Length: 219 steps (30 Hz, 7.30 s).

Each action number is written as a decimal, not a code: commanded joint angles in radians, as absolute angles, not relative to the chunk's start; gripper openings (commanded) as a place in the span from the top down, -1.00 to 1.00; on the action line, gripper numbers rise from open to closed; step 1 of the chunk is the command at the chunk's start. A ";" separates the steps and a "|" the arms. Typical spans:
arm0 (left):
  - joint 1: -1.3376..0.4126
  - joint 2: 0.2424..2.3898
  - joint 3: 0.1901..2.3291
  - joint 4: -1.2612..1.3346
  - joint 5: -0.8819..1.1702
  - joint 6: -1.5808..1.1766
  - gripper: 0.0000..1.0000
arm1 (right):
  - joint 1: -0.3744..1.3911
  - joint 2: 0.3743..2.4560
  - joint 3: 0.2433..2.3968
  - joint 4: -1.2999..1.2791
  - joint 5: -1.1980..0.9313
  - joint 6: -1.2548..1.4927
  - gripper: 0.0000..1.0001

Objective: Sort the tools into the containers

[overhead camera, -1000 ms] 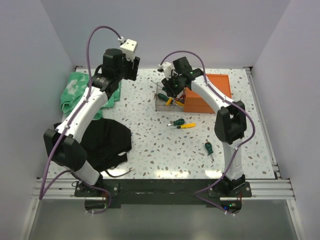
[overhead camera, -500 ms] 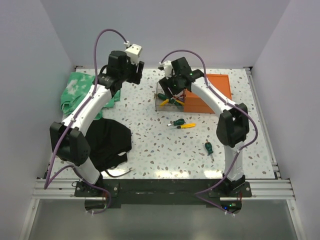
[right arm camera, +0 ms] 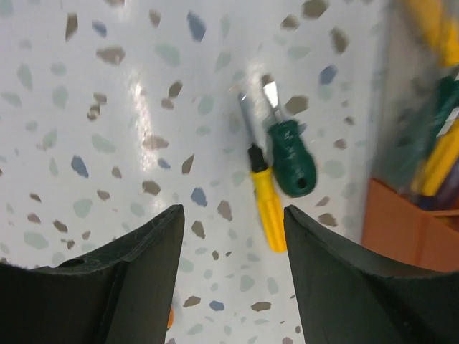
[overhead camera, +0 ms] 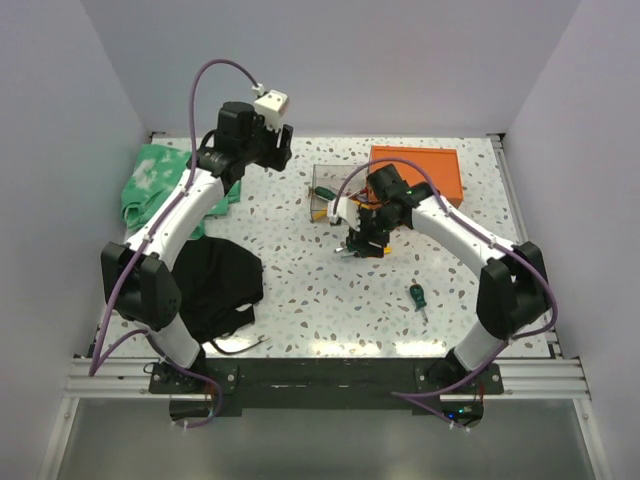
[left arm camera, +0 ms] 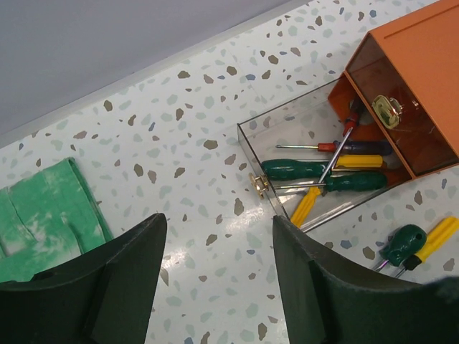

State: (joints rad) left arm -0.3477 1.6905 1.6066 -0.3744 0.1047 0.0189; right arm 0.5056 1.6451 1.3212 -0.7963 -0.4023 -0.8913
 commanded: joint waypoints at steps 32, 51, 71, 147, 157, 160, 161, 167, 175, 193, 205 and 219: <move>-0.345 1.732 1.628 -0.330 0.178 -0.031 -0.33 | 0.422 1.775 1.302 -0.980 -0.367 -1.301 0.87; -0.345 1.714 1.626 -0.330 0.166 -0.031 -0.33 | 0.434 1.916 1.770 -0.497 -0.264 -0.031 1.00; -0.345 1.735 1.586 -0.327 0.230 -0.012 -0.31 | 0.442 1.755 1.658 -0.468 -0.184 -0.086 0.08; -0.483 2.404 1.852 0.174 0.879 -0.400 0.47 | 0.198 1.715 1.368 -0.480 0.014 -0.113 1.00; -0.345 2.191 1.695 0.058 0.792 -0.379 0.04 | 0.196 1.718 1.359 -0.457 0.020 -0.126 1.00; -0.347 2.186 1.723 0.087 0.741 -0.442 -0.99 | 0.196 1.720 1.355 -0.459 0.020 -0.126 1.00; -0.348 2.189 1.729 0.104 0.739 -0.458 -1.00 | 0.196 1.721 1.353 -0.460 0.018 -0.129 1.00; -0.386 2.241 1.821 0.130 0.681 -0.531 -1.00 | 0.196 1.717 1.344 -0.463 0.025 -0.133 1.00; -0.445 2.335 1.966 0.066 0.554 -0.545 -1.00 | 0.196 1.698 1.321 -0.457 0.035 -0.143 1.00; -0.505 2.396 2.003 -0.188 0.171 -0.456 -0.93 | 0.196 1.710 1.325 -0.462 0.034 -0.140 1.00; -0.358 2.234 1.807 -0.304 0.066 -0.405 -0.93 | 0.196 1.732 1.338 -0.460 0.048 -0.146 1.00; -0.314 2.025 1.716 -0.165 0.113 -0.330 -1.00 | 0.196 1.720 1.333 -0.454 0.049 -0.152 1.00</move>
